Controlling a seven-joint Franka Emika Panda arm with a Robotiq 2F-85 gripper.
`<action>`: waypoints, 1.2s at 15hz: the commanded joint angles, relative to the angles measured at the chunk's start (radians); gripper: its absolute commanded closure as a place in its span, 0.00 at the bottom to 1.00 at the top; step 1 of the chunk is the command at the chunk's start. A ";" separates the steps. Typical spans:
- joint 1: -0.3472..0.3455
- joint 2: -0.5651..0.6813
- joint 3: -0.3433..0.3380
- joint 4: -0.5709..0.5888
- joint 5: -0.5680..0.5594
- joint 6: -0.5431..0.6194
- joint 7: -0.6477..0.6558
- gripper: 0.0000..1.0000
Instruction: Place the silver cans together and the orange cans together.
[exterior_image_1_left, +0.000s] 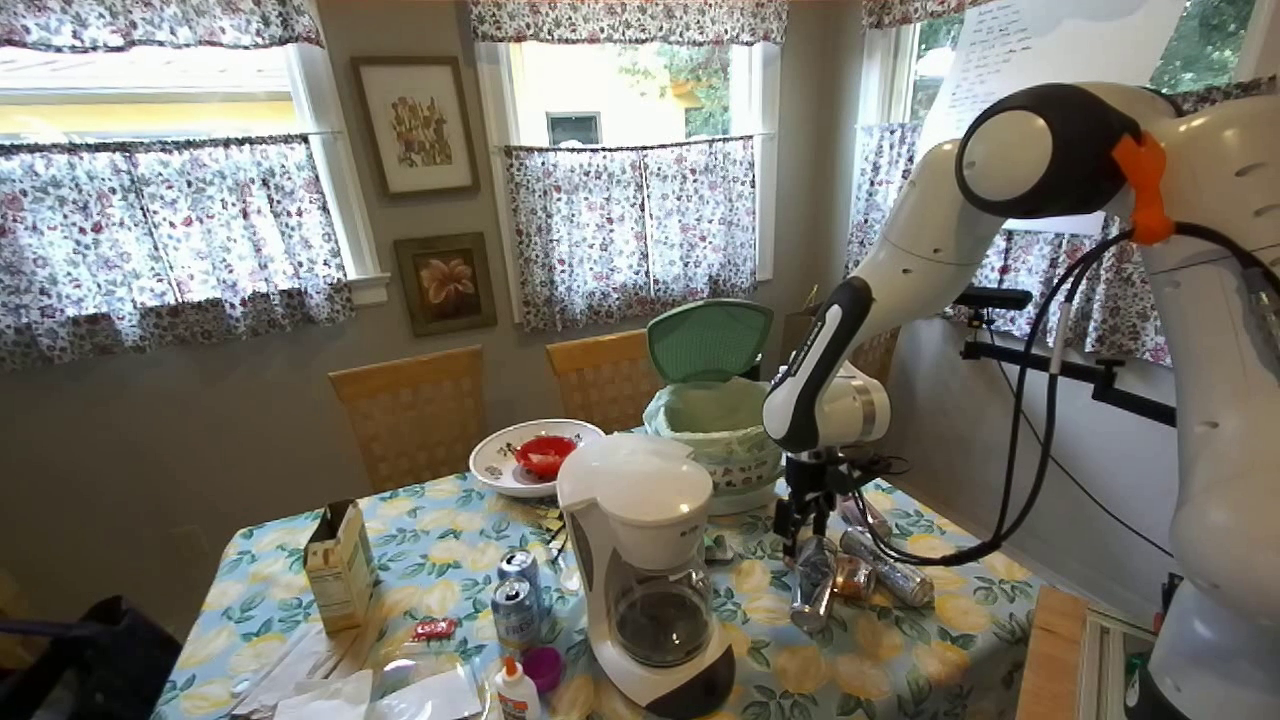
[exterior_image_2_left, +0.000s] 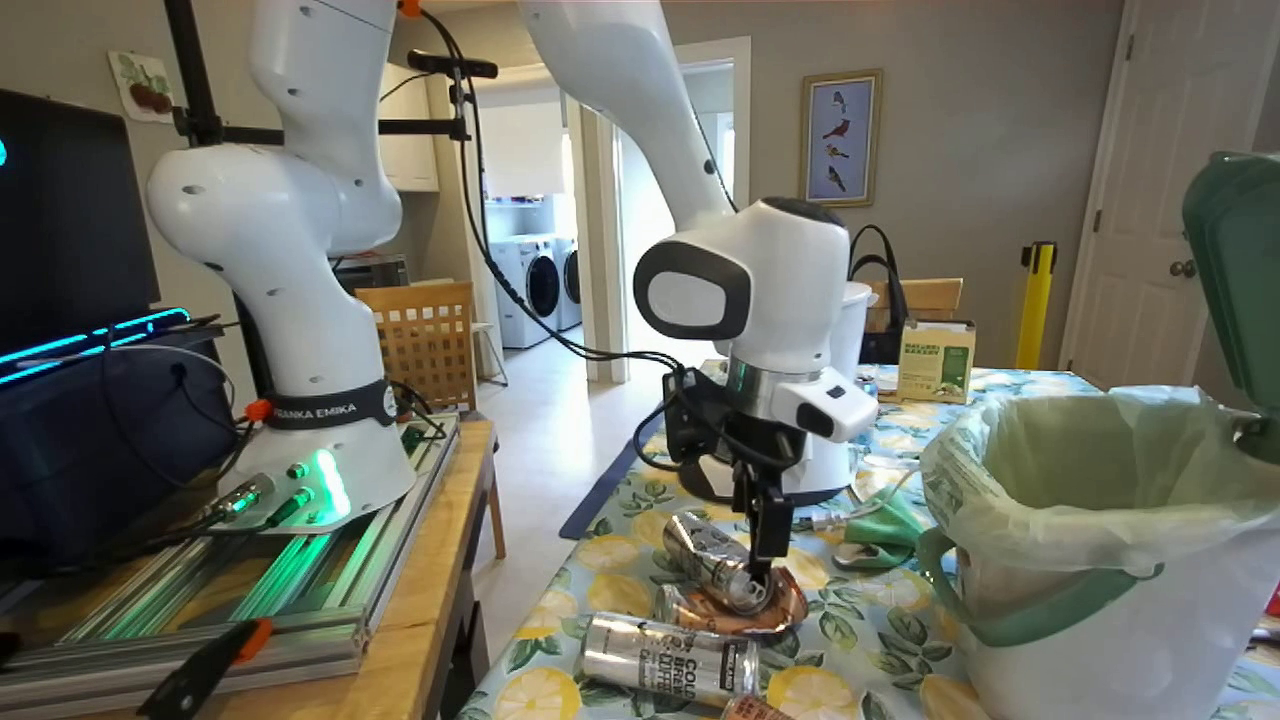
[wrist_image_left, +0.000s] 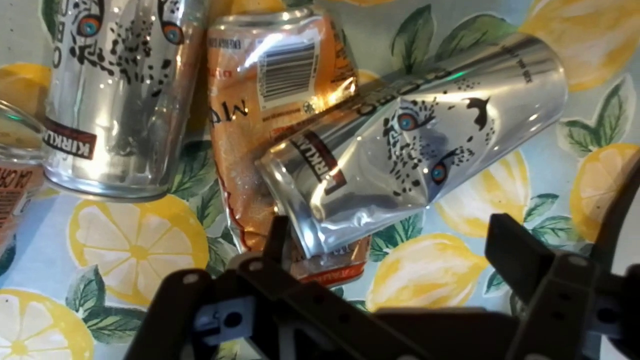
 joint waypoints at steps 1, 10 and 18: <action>-0.016 0.021 0.030 0.036 0.038 -0.002 -0.047 0.00; 0.042 0.009 -0.003 0.073 -0.007 -0.089 0.049 0.00; 0.193 -0.061 -0.157 0.055 -0.025 -0.186 0.510 0.00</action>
